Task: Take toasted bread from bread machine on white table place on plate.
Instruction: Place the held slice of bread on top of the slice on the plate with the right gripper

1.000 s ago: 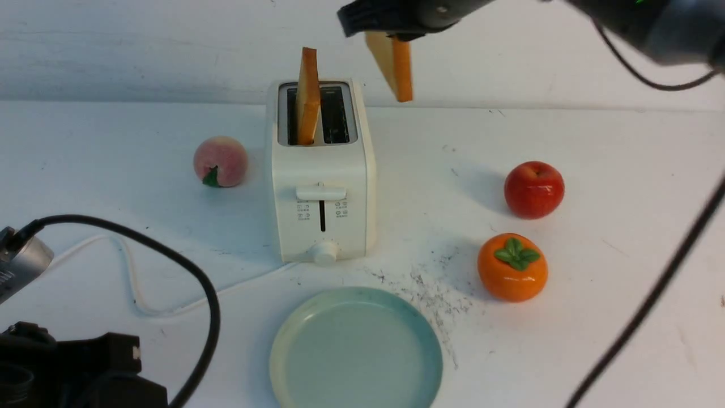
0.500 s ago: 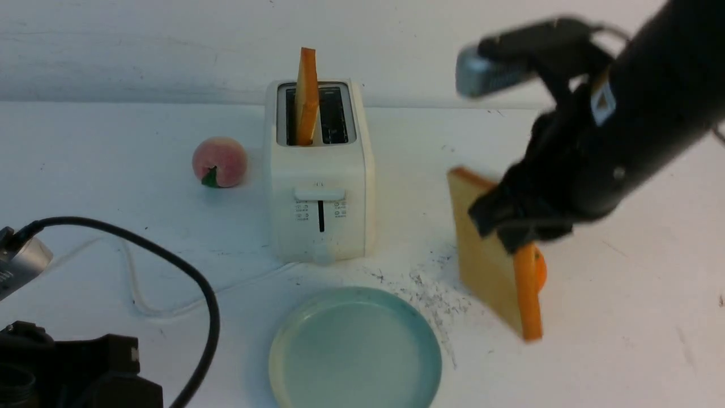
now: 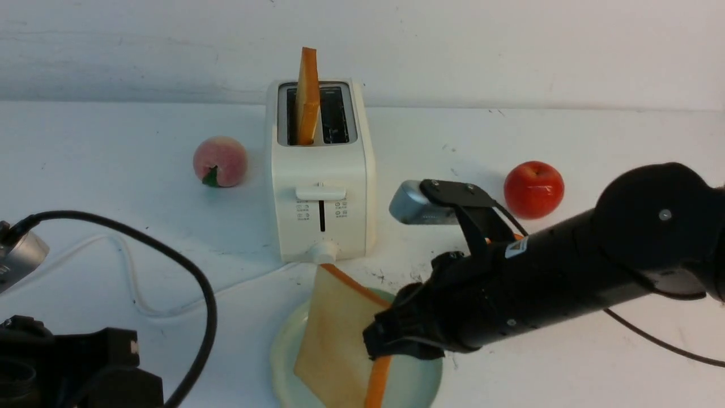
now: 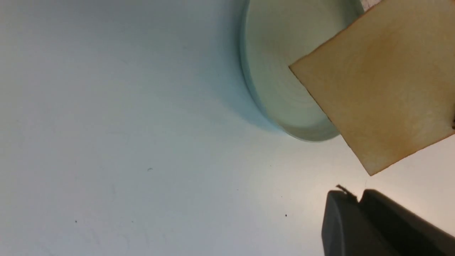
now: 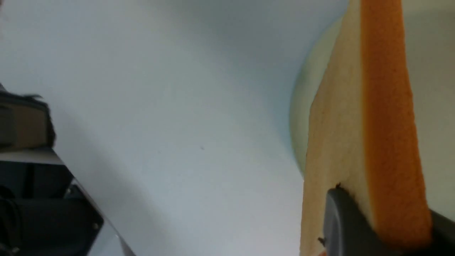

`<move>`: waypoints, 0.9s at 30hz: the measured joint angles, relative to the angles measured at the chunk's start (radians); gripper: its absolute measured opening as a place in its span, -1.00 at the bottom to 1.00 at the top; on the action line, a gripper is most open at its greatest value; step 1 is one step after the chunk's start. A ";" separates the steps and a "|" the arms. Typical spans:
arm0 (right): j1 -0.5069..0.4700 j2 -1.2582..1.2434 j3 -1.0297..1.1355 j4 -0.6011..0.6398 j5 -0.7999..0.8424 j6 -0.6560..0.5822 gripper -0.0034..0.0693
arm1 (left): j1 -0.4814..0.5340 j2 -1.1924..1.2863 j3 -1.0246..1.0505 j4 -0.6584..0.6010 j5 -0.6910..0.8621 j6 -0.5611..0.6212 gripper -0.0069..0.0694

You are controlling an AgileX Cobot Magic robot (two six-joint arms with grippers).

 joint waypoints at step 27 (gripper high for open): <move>0.000 0.168 0.002 0.105 -0.101 -0.165 -0.61 | 0.000 0.000 0.000 0.000 0.014 0.000 -0.63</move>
